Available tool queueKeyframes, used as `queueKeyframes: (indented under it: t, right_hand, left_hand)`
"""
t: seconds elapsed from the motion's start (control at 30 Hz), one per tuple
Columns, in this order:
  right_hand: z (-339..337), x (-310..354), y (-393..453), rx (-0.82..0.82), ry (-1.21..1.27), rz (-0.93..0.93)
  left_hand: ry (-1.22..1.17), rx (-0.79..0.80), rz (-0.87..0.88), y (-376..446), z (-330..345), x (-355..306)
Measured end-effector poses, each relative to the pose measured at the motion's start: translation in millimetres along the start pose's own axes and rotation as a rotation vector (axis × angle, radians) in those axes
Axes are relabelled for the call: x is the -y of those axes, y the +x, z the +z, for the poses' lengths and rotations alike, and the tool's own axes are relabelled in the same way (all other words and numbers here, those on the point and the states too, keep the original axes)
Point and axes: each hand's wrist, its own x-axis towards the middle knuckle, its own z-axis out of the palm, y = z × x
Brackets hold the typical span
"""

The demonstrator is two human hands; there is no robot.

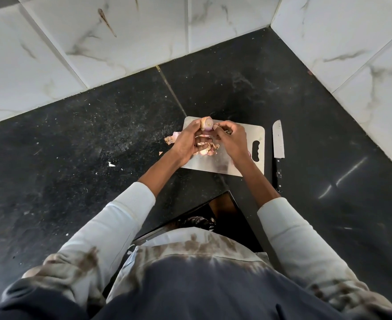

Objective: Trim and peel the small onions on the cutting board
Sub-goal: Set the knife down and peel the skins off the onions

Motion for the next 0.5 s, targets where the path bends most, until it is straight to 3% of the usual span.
queueKeyframes:
  t: [0.33, 0.5]
  right_hand:
    - [5.3, -1.7, -3.9, 0.069, -0.036, 0.060]
    - [0.2, -0.5, -10.5, 0.197, 0.060, 0.050]
  left_hand:
    - [-0.063, -0.124, 0.025, 0.9, 9.8, 10.3]
    - [-0.147, -0.196, 0.041, 3.8, 4.6, 10.5]
